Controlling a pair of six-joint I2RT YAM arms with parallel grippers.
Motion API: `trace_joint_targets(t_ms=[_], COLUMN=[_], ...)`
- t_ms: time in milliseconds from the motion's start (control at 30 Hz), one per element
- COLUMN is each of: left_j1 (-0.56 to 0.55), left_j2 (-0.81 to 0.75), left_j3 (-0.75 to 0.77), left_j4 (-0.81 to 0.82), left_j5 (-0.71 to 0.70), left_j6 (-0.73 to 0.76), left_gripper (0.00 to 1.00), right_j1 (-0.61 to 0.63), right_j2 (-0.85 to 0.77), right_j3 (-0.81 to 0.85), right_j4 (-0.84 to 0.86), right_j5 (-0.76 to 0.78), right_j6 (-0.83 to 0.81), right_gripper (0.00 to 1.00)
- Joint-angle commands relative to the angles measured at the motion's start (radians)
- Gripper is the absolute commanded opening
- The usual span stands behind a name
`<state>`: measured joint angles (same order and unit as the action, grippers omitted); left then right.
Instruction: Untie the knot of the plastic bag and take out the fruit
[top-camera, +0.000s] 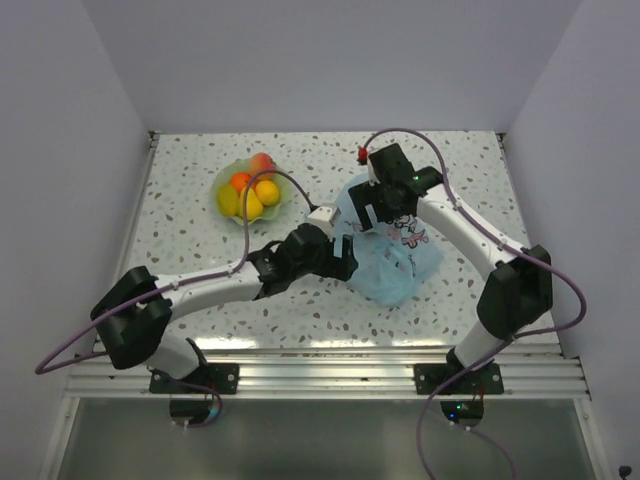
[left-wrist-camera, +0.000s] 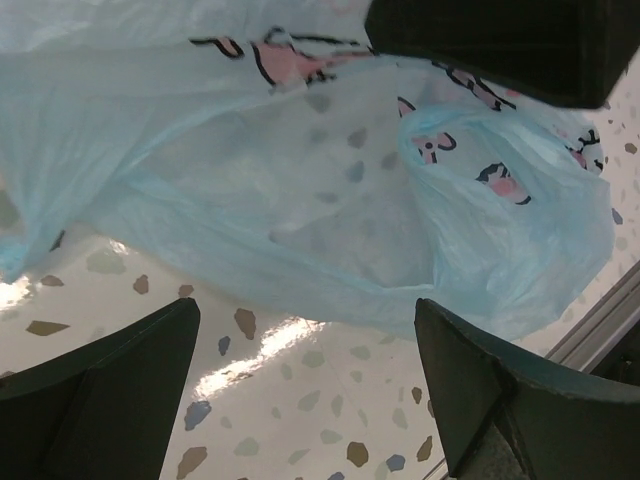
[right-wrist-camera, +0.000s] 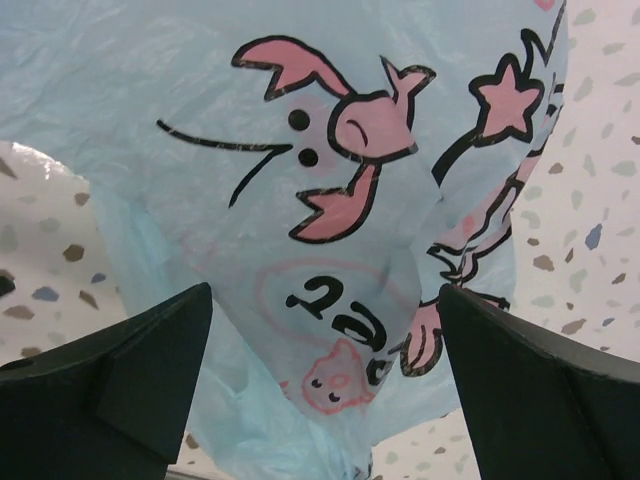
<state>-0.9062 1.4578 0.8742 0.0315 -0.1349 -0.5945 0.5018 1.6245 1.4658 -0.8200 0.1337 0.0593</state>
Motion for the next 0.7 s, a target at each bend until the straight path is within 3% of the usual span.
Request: trace_joint_targets(t_ms=[0, 67, 133, 167, 200, 233, 300, 467, 667], left_j1=[-0.033, -0.048, -0.056, -0.060, -0.060, -0.062, -0.062, -0.062, -0.062], left_j2=[0.056, 0.075, 0.102, 0.111, 0.130, 0.162, 0.179, 0.193, 0.171], left_j3=[-0.018, -0.021, -0.032, -0.035, -0.040, -0.049, -0.047, -0.076, -0.112], left_j4=[0.126, 0.151, 0.191, 0.202, 0.223, 0.237, 0.232, 0.251, 0.272], left_j5=[-0.012, -0.022, -0.034, -0.040, -0.048, -0.081, -0.091, -0.123, -0.146], left_j6=[-0.039, -0.039, -0.039, -0.044, -0.054, -0.077, -0.094, -0.136, -0.153], left_gripper=[0.94, 0.94, 0.94, 0.94, 0.94, 0.94, 0.94, 0.94, 0.94], right_j1=[-0.006, -0.014, -0.014, -0.014, -0.014, -0.006, -0.002, 0.015, 0.015], right_j2=[0.043, 0.060, 0.084, 0.089, 0.089, 0.028, 0.006, -0.148, -0.209], right_j3=[0.061, 0.051, 0.054, 0.070, 0.073, 0.062, 0.057, 0.044, -0.050], right_j4=[0.042, 0.083, 0.088, 0.070, 0.061, 0.052, 0.038, -0.011, 0.016], right_j5=[0.115, 0.096, 0.057, 0.050, 0.040, -0.029, -0.051, -0.208, -0.226], right_j6=[-0.038, -0.036, -0.036, -0.036, -0.036, -0.036, -0.030, 0.033, 0.083], right_gripper=[0.99, 0.99, 0.86, 0.62, 0.46, 0.13, 0.02, 0.00, 0.00])
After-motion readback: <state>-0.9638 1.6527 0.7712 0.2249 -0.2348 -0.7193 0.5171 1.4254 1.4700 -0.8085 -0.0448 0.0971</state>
